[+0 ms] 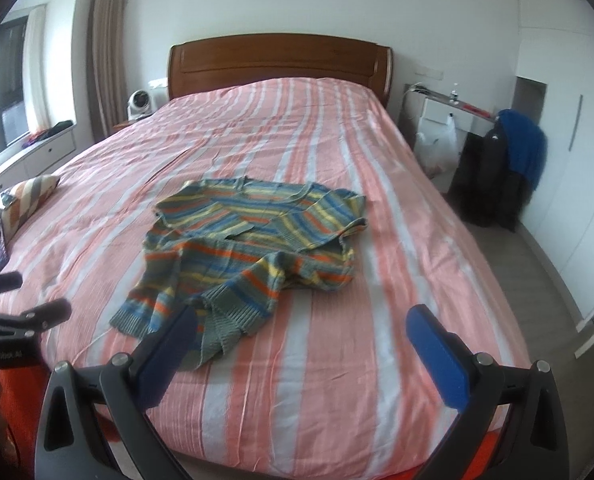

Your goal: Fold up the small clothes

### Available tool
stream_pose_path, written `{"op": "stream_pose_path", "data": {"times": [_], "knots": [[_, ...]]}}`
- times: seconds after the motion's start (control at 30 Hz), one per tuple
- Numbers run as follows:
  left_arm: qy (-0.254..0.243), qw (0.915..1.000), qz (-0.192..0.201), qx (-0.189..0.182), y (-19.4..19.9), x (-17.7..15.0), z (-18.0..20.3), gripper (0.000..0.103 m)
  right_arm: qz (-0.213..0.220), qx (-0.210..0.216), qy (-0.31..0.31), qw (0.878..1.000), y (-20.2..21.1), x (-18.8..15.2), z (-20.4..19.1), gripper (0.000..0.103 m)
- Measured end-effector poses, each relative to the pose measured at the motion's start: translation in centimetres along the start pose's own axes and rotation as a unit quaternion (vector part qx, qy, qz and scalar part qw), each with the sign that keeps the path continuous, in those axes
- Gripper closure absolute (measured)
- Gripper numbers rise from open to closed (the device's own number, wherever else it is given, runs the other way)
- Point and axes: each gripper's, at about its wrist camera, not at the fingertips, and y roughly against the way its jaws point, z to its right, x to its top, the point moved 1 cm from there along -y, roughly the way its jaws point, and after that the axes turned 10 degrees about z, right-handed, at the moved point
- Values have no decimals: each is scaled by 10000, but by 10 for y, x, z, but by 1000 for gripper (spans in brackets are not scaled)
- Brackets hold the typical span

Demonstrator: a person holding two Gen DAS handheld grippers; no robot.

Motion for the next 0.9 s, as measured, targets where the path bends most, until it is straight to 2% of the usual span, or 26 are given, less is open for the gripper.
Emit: {"op": "stream_pose_path", "data": {"times": [0.4, 0.9], "knots": [[25, 10000, 87, 7, 4, 3, -1, 0, 11, -28, 37, 10000, 1, 2, -2, 0], [-5, 10000, -27, 15, 3, 1, 2, 0, -48, -25, 17, 10000, -1, -2, -3, 0]]}}
